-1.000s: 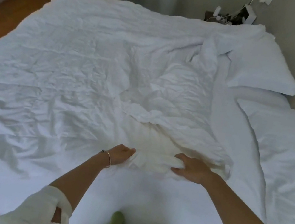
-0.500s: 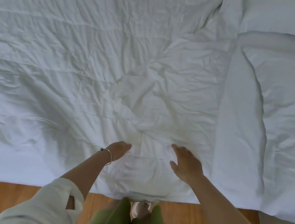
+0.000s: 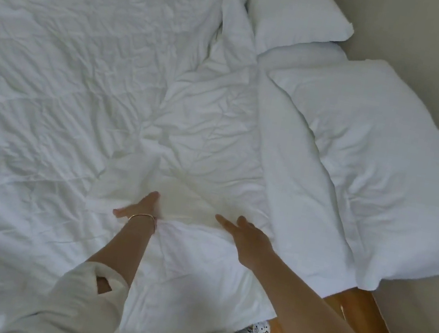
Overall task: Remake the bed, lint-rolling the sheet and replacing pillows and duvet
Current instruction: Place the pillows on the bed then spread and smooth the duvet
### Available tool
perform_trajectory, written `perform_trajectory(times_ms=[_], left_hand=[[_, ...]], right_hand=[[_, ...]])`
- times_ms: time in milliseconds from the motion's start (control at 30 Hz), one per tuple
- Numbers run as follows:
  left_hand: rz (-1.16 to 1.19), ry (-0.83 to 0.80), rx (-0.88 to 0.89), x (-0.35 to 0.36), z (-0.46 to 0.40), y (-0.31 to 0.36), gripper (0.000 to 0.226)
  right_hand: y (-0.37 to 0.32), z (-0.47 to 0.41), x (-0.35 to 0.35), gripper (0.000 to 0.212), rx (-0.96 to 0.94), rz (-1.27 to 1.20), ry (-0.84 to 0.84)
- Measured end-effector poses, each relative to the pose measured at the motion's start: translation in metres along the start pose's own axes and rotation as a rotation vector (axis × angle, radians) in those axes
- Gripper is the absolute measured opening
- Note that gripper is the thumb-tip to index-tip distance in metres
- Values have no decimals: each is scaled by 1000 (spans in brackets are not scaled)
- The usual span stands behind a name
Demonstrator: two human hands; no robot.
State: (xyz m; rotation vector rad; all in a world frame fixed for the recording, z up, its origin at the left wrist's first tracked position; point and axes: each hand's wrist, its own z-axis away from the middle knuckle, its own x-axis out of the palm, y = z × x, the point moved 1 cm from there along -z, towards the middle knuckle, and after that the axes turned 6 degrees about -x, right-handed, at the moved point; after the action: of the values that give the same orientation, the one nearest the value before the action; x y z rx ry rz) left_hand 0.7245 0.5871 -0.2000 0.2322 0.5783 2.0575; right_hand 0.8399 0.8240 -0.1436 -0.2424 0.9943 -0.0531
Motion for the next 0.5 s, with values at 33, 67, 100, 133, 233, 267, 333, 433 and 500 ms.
perform_trajectory(times_ms=[33, 67, 100, 133, 233, 267, 333, 433, 500], left_hand=[[28, -50, 49, 13, 12, 2, 123], [51, -104, 120, 30, 22, 2, 106], [21, -184, 212, 47, 43, 2, 96], [-36, -277, 322, 66, 67, 1, 92], [-473, -614, 716, 124, 144, -21, 82], [-586, -742, 817, 140, 171, -35, 80], [-774, -925, 932, 173, 212, -73, 78], [-996, -1055, 1012, 210, 253, -136, 77], [-1158, -1056, 1020, 223, 263, -171, 77]], right_hand=[[7, 7, -3, 100, -11, -13, 5], [15, 15, -6, 100, -14, -33, 10], [26, 23, -7, 98, -5, -62, 15], [39, 31, -9, 96, 26, -128, 23], [83, 56, -33, 75, 142, -625, 217], [99, 63, -44, 67, 149, -882, 355], [133, 79, -74, 54, 104, -1475, 557], [181, 101, -106, 73, 40, -1973, 707], [209, 114, -114, 99, 195, -1842, 905]])
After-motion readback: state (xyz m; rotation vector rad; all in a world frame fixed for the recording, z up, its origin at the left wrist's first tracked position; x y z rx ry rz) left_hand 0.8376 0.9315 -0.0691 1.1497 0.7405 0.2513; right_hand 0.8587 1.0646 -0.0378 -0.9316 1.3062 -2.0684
